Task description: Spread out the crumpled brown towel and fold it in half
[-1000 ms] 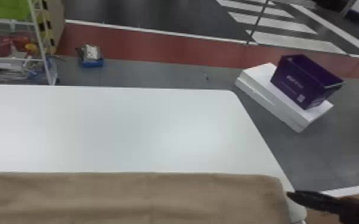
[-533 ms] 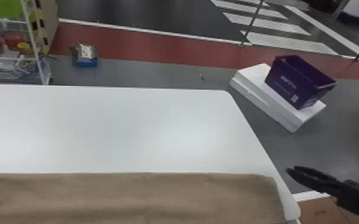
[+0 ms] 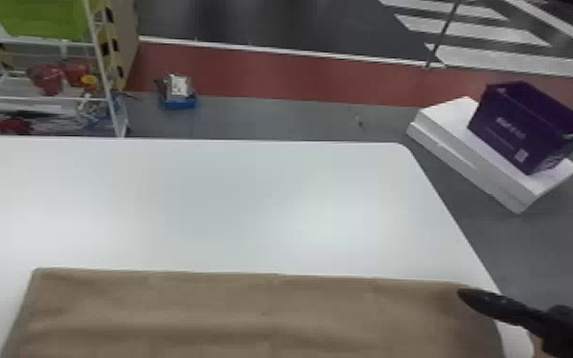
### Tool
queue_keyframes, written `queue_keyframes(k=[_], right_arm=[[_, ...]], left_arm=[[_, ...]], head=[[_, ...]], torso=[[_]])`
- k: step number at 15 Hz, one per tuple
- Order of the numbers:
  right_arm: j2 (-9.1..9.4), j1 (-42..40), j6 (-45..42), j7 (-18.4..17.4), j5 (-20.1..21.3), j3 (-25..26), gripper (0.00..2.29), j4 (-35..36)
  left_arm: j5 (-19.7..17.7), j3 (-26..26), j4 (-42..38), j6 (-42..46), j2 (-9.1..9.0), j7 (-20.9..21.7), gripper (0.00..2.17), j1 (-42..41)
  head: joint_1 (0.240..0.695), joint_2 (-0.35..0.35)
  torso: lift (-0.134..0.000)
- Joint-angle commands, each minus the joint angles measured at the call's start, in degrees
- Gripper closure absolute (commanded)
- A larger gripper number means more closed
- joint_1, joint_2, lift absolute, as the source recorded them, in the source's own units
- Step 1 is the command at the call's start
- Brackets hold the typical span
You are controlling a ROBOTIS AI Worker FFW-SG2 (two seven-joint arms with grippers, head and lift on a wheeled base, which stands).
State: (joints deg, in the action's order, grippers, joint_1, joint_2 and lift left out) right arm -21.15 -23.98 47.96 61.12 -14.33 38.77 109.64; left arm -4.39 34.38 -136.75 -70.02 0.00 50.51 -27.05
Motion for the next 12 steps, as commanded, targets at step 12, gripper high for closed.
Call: queue_keyframes(k=[12], right_arm=[[-0.29, 3.2, 2.8, -3.0, 7.7, -4.8, 2.01, -0.3]], left_arm=[[4.1, -9.4, 5.8, 0.8, -0.15, -1.8, 2.05, 4.2]], head=[[0.695, -0.254]], torso=[[-0.123]])
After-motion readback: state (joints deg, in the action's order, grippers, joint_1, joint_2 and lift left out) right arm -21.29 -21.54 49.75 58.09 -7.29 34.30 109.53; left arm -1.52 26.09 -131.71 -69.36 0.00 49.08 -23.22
